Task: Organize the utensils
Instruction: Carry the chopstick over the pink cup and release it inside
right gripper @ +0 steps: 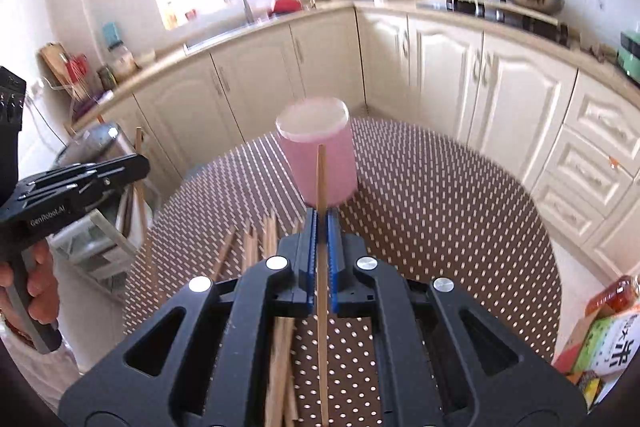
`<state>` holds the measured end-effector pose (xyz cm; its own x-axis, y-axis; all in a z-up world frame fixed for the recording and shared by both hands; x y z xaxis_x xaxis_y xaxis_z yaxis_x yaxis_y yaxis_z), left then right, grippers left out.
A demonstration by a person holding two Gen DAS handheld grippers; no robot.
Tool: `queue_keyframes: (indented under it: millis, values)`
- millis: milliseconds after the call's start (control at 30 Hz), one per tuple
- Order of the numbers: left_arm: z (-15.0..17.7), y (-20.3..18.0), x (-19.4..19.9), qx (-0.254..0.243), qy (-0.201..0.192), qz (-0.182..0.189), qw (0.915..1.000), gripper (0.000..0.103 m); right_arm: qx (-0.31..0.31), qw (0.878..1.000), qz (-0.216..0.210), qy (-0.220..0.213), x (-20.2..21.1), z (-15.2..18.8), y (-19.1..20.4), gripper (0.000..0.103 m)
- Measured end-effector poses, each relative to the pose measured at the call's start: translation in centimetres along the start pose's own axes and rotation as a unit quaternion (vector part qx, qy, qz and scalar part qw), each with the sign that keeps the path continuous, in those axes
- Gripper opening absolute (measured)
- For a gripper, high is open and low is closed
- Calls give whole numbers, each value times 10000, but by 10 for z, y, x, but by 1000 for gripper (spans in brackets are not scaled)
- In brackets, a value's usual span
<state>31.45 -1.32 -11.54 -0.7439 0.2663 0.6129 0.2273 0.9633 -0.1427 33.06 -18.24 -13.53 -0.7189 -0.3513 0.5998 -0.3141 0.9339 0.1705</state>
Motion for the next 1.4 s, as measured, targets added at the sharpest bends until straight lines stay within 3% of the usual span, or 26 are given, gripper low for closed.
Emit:
queue_keyframes:
  millis: [200,333,667,900,1133,1400]
  values:
    - [-34,-32,31,-268,-527,225,9980,5,146,9983,-34,-562,32,-31,17,5]
    - [-62,-48,37,-407,-853,188,9953,5,230,9959,-6,-874,41,-59,24,5]
    - [-137,-50,24,-46,-1698,79,9854,5,255,9895,-1,-1421,40,-128,36,5]
    - [-171,-40,10,278,-2197,-28,9752,5,198,9826,16,-1849,31,-166,42,5]
    - [-173,-28,-21,316,-2111,-104,9769,6,209,9843,65,-1751,1,-169,42,5]
    - [-142,-20,-62,136,-1667,-144,9858,6,63,9912,92,-1322,-31,-145,27,5]
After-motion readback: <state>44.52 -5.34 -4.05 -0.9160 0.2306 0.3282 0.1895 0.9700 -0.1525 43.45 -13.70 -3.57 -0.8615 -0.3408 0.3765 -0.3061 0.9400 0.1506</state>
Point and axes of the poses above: each gripper's, at about its wrist camera, not at the fingertips, and x roughly against the way its jaws point, y to its left, z to its underside, the point moved 8 cm from there along -x, roughly the way its jaws point, and after that the axes turned 1 degree about z, right-handed, at the moved point
